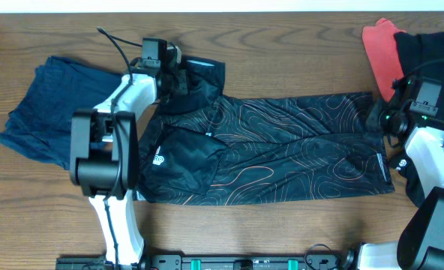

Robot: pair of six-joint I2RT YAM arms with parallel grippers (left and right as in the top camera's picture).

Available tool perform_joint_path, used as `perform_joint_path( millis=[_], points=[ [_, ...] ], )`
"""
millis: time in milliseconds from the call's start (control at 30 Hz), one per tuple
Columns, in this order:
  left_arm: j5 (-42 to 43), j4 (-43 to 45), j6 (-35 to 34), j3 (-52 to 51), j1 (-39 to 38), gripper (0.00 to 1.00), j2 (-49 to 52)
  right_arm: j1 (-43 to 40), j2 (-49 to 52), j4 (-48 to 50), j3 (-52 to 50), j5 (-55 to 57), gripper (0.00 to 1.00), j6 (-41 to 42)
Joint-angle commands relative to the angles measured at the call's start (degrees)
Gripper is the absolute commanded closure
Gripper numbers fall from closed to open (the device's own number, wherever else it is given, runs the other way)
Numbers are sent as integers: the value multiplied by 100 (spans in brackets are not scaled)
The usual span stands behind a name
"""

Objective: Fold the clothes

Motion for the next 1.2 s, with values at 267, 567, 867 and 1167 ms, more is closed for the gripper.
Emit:
perform_joint_path(
  millis=[267,567,867,1167],
  points=[
    [33,-1344,-79,116,22,94,-951,247,1370,837,579,702,42,-304],
    [33,-1499,-79,116,22,94,-951,295,2597,931,1497,688,36,-302],
    [31,-1582,-76,116,22,94,-951,444,2924,1027,1624,695,92,-304],
    [33,-1825,-76,116,22,94,-953,382,2887,549,1639,1152,99,-297]
  ],
)
